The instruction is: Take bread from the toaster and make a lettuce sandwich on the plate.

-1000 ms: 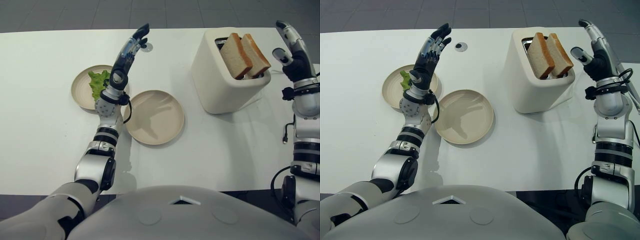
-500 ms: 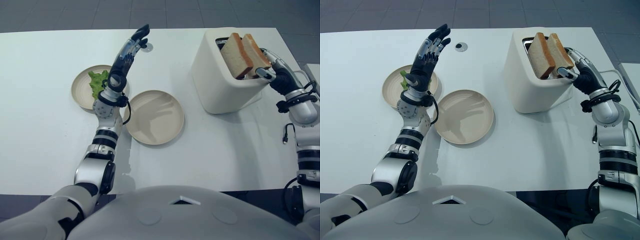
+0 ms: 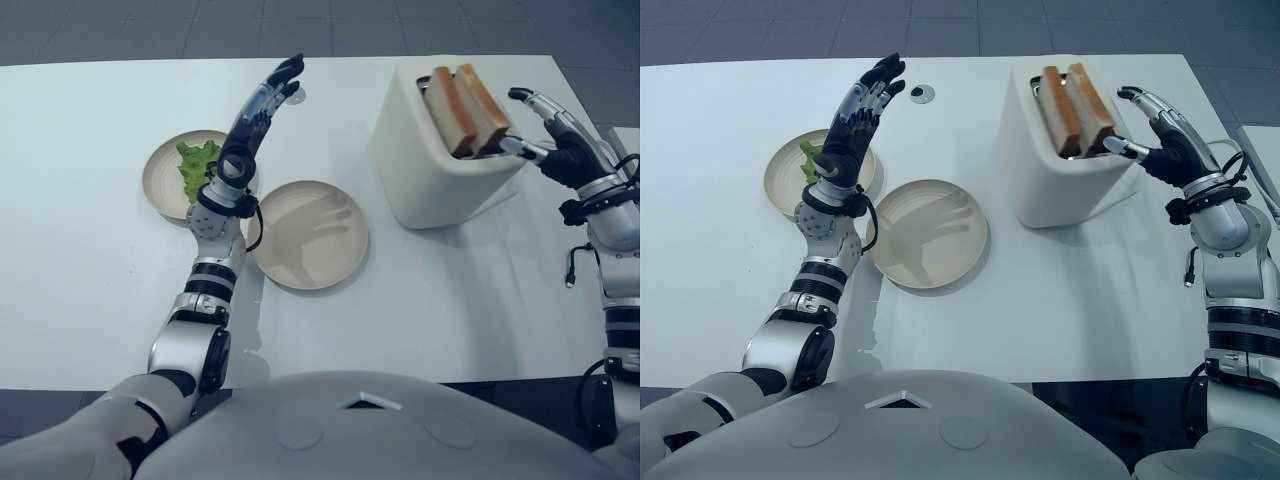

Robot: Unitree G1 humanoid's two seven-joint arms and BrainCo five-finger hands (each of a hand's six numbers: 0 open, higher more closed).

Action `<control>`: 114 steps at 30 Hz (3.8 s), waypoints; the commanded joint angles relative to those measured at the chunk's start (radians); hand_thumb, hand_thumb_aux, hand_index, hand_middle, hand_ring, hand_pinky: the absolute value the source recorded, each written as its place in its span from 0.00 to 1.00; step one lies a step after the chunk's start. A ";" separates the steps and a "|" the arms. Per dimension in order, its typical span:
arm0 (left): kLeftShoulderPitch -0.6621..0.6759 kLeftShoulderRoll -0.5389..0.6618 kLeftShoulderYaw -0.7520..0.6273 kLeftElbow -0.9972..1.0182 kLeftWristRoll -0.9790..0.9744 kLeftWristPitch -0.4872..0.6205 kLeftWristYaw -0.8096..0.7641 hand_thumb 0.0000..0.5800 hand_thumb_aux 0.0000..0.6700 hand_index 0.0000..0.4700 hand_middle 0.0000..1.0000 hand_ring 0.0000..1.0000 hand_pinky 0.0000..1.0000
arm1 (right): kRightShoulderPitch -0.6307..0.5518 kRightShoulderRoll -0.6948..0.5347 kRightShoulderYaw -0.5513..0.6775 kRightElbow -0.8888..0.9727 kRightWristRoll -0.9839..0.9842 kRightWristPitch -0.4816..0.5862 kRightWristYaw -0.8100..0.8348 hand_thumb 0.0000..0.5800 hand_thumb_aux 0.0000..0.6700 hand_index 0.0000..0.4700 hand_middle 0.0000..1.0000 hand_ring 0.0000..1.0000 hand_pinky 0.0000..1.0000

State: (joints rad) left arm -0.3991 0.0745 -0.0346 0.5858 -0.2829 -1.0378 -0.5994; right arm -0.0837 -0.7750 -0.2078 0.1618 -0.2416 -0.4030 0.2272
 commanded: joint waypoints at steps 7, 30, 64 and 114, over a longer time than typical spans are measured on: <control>0.001 -0.006 -0.009 0.008 0.038 0.007 0.007 0.00 0.00 0.00 0.00 0.00 0.00 | -0.001 -0.031 0.000 0.003 -0.058 0.017 -0.016 0.00 0.00 0.00 0.00 0.00 0.00; -0.033 0.046 0.027 0.043 0.110 -0.037 0.055 0.00 0.00 0.00 0.00 0.00 0.00 | -0.121 -0.018 0.005 -0.043 -0.110 0.037 -0.118 1.00 1.00 1.00 1.00 1.00 1.00; -0.097 0.671 -0.298 0.338 1.145 0.464 0.721 0.49 0.29 0.29 0.00 0.00 0.00 | 0.049 0.311 0.437 -0.325 0.292 0.171 0.231 1.00 1.00 1.00 1.00 1.00 1.00; -0.125 0.536 -0.347 0.219 0.820 -0.049 0.798 1.00 1.00 1.00 0.00 0.00 0.00 | -0.021 0.329 0.374 -0.292 -0.081 0.139 0.038 0.00 0.00 0.00 0.71 0.71 0.71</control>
State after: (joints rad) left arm -0.5285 0.6340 -0.3759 0.8094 0.5552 -1.0638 0.2311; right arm -0.1034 -0.4469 0.1815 -0.1192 -0.3475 -0.2685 0.2495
